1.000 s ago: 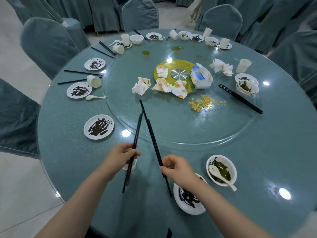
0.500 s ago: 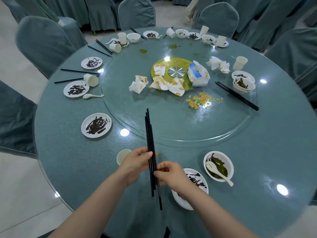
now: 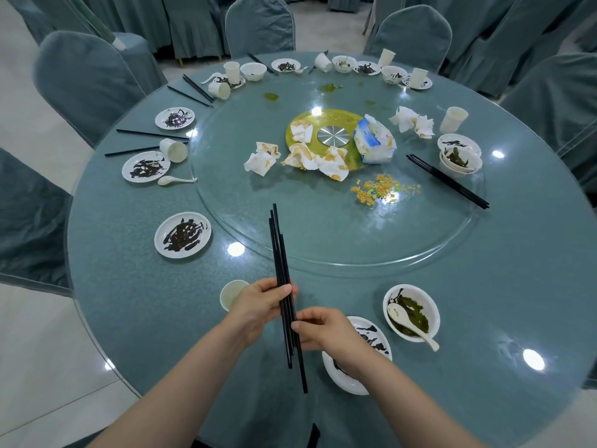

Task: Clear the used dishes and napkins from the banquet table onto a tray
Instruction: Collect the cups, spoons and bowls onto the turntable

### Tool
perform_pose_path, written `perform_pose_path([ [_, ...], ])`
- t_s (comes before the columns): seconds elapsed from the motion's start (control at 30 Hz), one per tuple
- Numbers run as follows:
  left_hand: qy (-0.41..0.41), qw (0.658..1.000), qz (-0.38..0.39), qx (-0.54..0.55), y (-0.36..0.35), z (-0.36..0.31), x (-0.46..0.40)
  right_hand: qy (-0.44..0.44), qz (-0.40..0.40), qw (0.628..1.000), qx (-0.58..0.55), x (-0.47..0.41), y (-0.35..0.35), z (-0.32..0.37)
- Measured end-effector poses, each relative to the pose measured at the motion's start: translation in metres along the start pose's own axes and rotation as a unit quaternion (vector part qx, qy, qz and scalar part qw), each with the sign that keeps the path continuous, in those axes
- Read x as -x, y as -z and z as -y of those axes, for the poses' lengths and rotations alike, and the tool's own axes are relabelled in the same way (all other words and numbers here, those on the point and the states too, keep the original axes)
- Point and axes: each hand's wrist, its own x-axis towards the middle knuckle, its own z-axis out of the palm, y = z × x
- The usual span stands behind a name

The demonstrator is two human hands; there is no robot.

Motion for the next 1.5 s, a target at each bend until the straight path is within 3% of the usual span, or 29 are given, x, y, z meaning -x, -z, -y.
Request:
perform_pose_path([
  [0.2, -0.041, 0.998, -0.036, 0.035, 0.007, -0.010, -0.009, -0.039, 0.039, 0.994, 0.098, 0.011, 0.015, -0.016],
  [0.43, -0.057, 0.996, -0.041, 0.051, 0.010, -0.012, -0.014, -0.025, 0.009, 0.986, 0.166, 0.014, 0.016, -0.023],
  [0.9, -0.028, 0.999, -0.034, 0.000, -0.002, 0.006, -0.004, 0.006, 0.023, 0.993, 0.116, 0.007, 0.003, -0.016],
  [1.0, -0.023, 0.999, -0.031, -0.006, 0.000, 0.006, -0.002, -0.005, 0.056, 0.989, 0.136, 0.007, 0.010, -0.018],
  [1.1, -0.010, 1.000, -0.004, -0.024, 0.001, 0.007, 0.002, 0.047, 0.018, 0.978, 0.205, -0.007, 0.024, -0.005],
  [1.27, 0.028, 0.994, 0.066, -0.088, -0.001, 0.007, 0.011, 0.166, -0.100, 0.965, 0.174, -0.038, 0.037, 0.065],
  [1.37, 0.043, 0.982, 0.117, -0.145, -0.002, 0.006, 0.016, 0.198, -0.112, 0.953, 0.200, -0.051, 0.042, 0.099],
  [1.5, 0.045, 0.970, 0.139, -0.193, 0.001, 0.005, 0.018, 0.199, -0.095, 0.916, 0.336, -0.062, 0.048, 0.112],
])
